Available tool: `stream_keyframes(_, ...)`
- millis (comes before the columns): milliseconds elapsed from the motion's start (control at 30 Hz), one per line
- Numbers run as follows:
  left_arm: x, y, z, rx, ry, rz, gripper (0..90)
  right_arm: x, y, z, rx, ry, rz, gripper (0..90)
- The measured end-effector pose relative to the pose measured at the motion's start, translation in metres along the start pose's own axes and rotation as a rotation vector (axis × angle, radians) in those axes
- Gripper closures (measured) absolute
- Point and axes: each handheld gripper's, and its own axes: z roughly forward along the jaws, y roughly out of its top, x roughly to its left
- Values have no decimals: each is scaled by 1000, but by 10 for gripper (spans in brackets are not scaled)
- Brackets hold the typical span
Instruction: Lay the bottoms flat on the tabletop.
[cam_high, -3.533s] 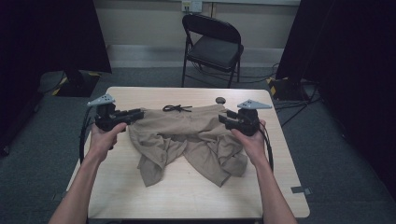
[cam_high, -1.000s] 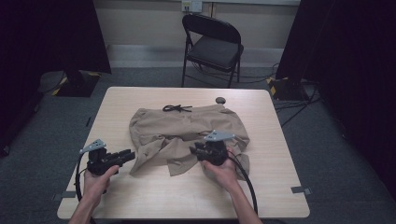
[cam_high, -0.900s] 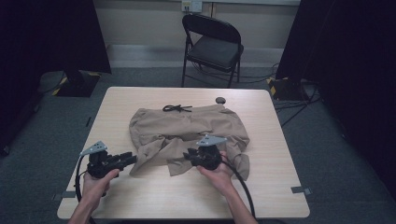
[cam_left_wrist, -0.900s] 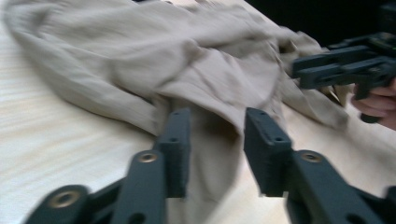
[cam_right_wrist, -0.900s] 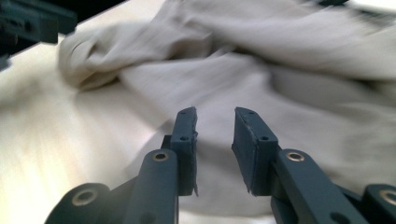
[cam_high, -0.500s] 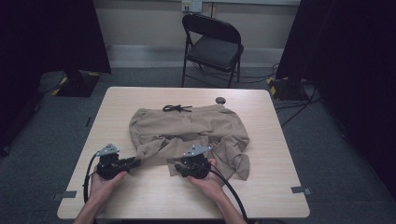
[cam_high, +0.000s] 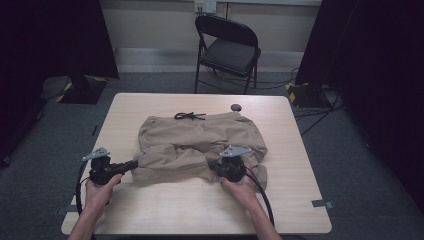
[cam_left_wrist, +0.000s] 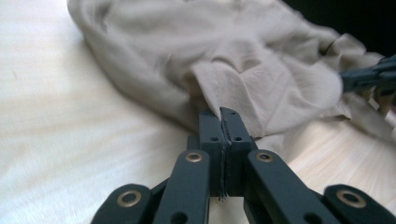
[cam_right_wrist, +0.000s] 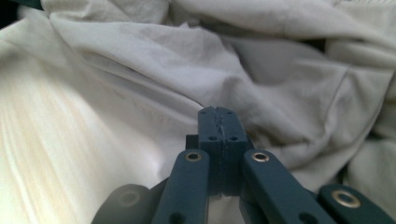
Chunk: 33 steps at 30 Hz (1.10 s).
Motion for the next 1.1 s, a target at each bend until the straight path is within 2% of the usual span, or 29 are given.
stream_keyframes(67,1,-2,1,19,11,9,884,4,-7,3,33,8,-22,874)
stream_keyframes(133,-1,-2,-3,12,6,7,825,7,-13,4,50,-9,-29,783)
stream_keyframes(200,-5,-1,-8,-10,13,7,734,9,-17,3,39,5,-18,646)
stream_keyframes(267,-11,1,-16,-33,11,33,706,11,-17,-2,25,-7,-14,586)
stream_keyframes(367,-21,3,-27,-68,7,79,704,15,-14,-12,-18,2,-22,634)
stream_keyframes(433,-25,3,-30,-83,-10,86,719,20,-11,-18,-35,16,-29,717)
stream_keyframes(500,-28,2,-29,-70,-37,109,753,24,-12,-17,-32,66,-29,767)
stream_keyframes(567,-29,-2,-21,-37,-75,122,774,30,-16,-12,2,87,-48,773)
stream_keyframes(600,-29,-4,-17,-15,-71,126,777,32,-20,-7,23,94,-52,755)
stream_keyframes(667,-25,-10,-5,46,-67,114,741,33,-25,0,52,75,-67,691)
stream_keyframes(733,-20,-14,6,85,-35,100,661,32,-27,4,61,72,-62,636)
stream_keyframes(767,-17,-15,9,96,-42,100,621,30,-27,6,64,69,-61,599)
stream_keyframes(867,-13,-17,19,134,14,123,490,29,-27,9,64,52,-66,553)
stream_keyframes(900,-13,-18,22,132,22,135,460,29,-27,10,68,43,-69,552)
stream_keyframes(1000,-13,-17,24,126,32,146,441,30,-27,12,62,29,-85,560)
stream_keyframes(1033,-15,-18,25,128,34,170,431,31,-27,12,64,23,-94,582)
stream_keyframes(1100,-21,-20,26,140,48,219,471,32,-28,11,67,2,-105,704)
